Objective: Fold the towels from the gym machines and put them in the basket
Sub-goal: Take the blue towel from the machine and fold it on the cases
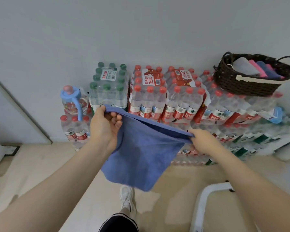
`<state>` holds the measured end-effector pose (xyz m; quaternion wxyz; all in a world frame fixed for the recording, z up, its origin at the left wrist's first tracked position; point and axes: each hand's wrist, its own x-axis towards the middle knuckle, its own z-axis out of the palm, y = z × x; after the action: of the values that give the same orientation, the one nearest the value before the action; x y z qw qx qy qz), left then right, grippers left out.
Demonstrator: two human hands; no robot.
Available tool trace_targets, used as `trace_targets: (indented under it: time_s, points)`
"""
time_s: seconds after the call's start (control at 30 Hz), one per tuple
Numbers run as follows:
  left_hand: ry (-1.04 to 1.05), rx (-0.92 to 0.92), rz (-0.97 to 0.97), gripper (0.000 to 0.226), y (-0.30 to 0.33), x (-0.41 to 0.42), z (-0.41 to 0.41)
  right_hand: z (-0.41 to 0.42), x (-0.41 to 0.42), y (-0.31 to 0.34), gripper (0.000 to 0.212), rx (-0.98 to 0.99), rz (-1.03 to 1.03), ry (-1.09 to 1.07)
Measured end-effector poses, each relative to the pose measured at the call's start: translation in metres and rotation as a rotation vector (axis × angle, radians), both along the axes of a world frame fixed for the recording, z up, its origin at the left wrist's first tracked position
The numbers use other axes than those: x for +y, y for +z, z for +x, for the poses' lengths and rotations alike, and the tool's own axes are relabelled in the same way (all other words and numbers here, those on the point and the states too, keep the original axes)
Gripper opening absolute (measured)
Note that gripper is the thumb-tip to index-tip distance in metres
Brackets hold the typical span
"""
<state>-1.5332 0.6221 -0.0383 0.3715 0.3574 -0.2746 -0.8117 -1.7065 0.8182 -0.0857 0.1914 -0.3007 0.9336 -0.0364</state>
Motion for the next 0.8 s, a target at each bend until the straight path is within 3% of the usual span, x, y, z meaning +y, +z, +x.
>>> trace_targets:
  time_s: [0.07,0.13,0.2,0.23,0.3,0.4,0.43,0.53,0.6,0.67,0.73,0.8]
  points:
    - [-0.024,-0.087,-0.005,0.033,-0.008,0.004,0.005,-0.001,0.008,0.000,0.026,-0.083,-0.134,-0.118]
    - [-0.039,-0.162,0.009,0.031,-0.017,0.005,0.007,0.001,0.010,0.002,0.024,-0.195,-0.475,-0.332]
    - [-0.042,-0.215,-0.011,0.027,-0.024,0.005,0.007,0.008,0.012,0.008,0.031,-0.094,-0.801,-0.463]
    - [-0.042,-0.230,-0.029,0.026,-0.027,0.006,0.007,0.013,0.013,0.012,0.035,0.025,-0.862,-0.456]
    - [-0.048,-0.248,-0.036,0.024,-0.033,0.007,0.008,0.017,0.017,0.014,0.041,0.149,-0.784,-0.345]
    - [-0.083,-0.289,-0.037,0.024,-0.046,0.011,0.011,0.011,0.029,0.014,0.040,-0.132,-0.218,-0.102]
    - [-0.103,-0.315,-0.051,0.023,-0.050,0.012,0.012,0.010,0.033,0.014,0.038,-0.171,-0.154,-0.130]
    - [-0.149,-0.366,-0.075,0.023,-0.060,0.019,0.010,0.003,0.032,0.010,0.028,-0.047,-0.431,-0.505]
    - [-0.152,-0.362,-0.053,0.021,-0.063,0.020,0.005,-0.001,0.021,0.008,0.024,-0.295,-0.629,-0.802]
    - [-0.151,-0.364,-0.038,0.021,-0.066,0.016,0.001,-0.007,0.014,0.006,0.023,-0.503,-0.702,-0.989]
    - [-0.150,-0.357,-0.042,0.021,-0.067,0.009,-0.004,-0.013,0.013,0.004,0.020,-0.575,-0.718,-0.990]
    - [-0.162,-0.333,-0.034,0.022,-0.064,0.001,-0.011,-0.016,0.014,0.003,0.020,-0.473,-0.689,-0.823]
